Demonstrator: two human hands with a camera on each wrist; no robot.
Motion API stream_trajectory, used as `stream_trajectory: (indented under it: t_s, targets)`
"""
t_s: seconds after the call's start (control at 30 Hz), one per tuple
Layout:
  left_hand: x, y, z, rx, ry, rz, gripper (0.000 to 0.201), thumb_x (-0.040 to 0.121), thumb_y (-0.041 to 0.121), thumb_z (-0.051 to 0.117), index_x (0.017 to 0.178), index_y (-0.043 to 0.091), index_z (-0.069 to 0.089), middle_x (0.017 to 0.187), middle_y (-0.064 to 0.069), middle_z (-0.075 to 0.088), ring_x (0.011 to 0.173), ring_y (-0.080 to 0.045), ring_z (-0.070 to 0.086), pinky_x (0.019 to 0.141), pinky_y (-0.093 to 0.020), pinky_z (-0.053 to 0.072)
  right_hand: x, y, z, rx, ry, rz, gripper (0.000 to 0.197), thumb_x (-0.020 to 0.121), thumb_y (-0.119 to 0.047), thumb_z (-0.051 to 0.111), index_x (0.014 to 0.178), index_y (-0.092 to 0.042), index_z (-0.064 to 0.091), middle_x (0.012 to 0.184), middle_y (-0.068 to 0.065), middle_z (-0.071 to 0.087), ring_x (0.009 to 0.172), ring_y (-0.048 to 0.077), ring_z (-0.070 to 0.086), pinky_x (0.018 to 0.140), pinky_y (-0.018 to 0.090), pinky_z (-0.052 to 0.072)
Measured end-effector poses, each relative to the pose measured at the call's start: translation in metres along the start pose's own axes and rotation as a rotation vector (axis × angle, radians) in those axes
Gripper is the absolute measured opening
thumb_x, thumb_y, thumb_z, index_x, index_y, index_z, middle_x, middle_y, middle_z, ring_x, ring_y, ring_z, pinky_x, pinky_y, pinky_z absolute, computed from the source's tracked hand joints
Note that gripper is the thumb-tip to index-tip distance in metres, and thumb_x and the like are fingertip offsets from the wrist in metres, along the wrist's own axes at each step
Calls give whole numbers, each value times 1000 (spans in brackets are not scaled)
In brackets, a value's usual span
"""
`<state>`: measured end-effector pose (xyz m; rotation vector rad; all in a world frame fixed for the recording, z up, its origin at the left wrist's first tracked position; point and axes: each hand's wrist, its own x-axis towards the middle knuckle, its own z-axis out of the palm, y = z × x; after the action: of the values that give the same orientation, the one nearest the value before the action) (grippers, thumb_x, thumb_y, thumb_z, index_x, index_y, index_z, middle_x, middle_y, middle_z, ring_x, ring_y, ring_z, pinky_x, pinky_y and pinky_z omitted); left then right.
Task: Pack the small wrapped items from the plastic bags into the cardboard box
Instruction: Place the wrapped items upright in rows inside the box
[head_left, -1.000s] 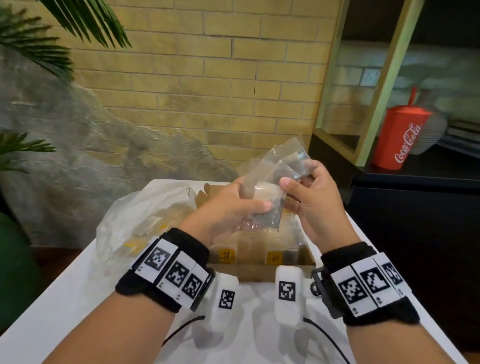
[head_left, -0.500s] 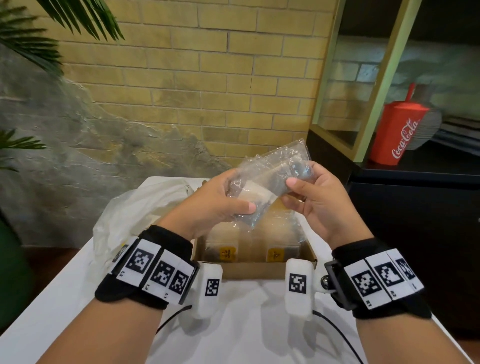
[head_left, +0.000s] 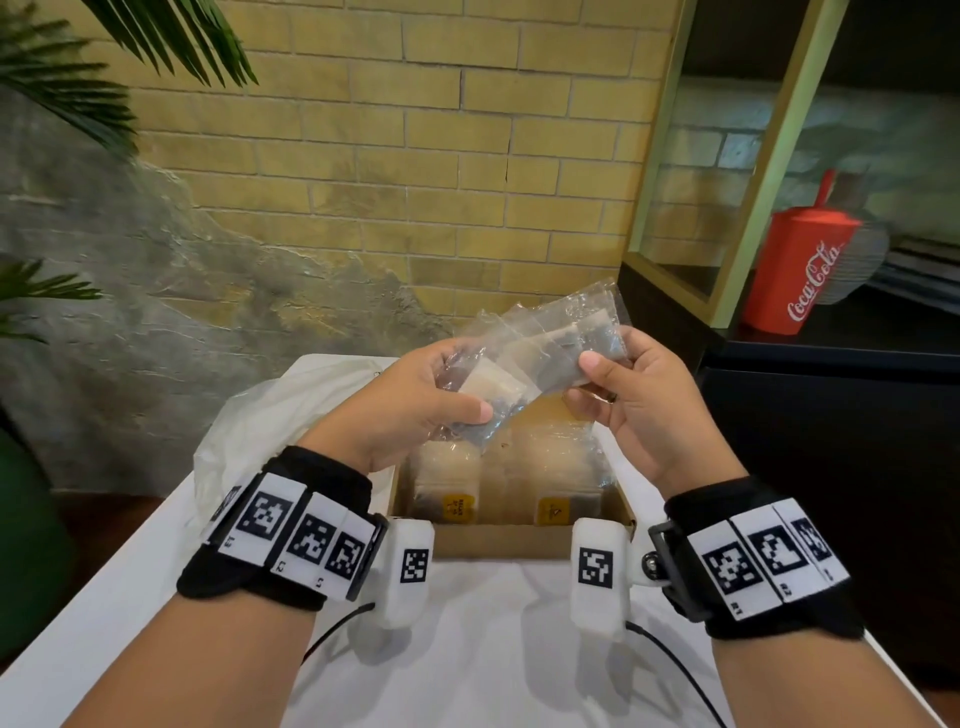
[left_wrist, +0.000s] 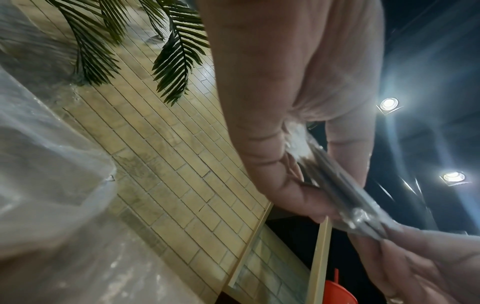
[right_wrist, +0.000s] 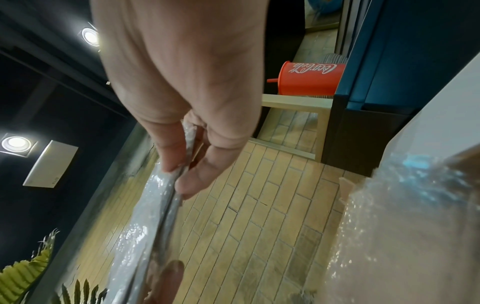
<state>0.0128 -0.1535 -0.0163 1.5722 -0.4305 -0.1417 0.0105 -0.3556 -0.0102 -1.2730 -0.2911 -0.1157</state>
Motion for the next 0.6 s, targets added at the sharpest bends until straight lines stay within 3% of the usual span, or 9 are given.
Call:
stream_trajectory:
  t_s: [0.1, 0.23, 0.33, 0.5, 0.6]
  targets:
    - [-1, 2, -1, 3, 8, -23, 47, 79, -13, 61, 102, 28, 58, 82, 13, 71, 68, -3, 65, 64, -20, 53, 1, -1, 0, 13, 51, -19, 21, 90, -2, 51, 100, -19, 58, 96, 3, 66, 85, 15, 63, 59, 16, 54]
    - [-4, 4, -3, 35, 29, -48, 39, 65, 1, 67, 98, 21, 65, 82, 0, 69, 71, -16, 60, 67, -29, 44, 2, -2, -4, -11, 130, -68, 21, 93, -4, 48, 96, -22, 58, 94, -2, 65, 84, 11, 62, 66, 18, 54]
    - [-3, 4, -5, 19, 91, -57, 26, 69, -2, 69, 89, 15, 67, 76, -3, 68, 71, -22, 57, 66, -31, 42, 4, -2, -8, -52, 191, -108, 20, 93, -5, 48, 96, -22, 58, 99, -1, 64, 89, 13, 61, 69, 21, 52]
    - [2, 0, -3, -10, 200, -80, 22, 81, -6, 63, 94, 12, 64, 75, 1, 69, 62, -11, 63, 55, -21, 51, 6, -2, -12, -116, 296, -174, 18, 93, -5, 49, 92, -22, 57, 98, 0, 62, 85, 11, 60, 66, 20, 50]
    - [4, -2, -1, -23, 242, -109, 20, 82, -2, 63, 100, 8, 62, 81, -2, 66, 68, -14, 61, 59, -22, 51, 6, -1, -9, -148, 362, -237, 21, 92, -5, 51, 86, -24, 56, 92, -2, 61, 82, 10, 59, 69, 22, 50]
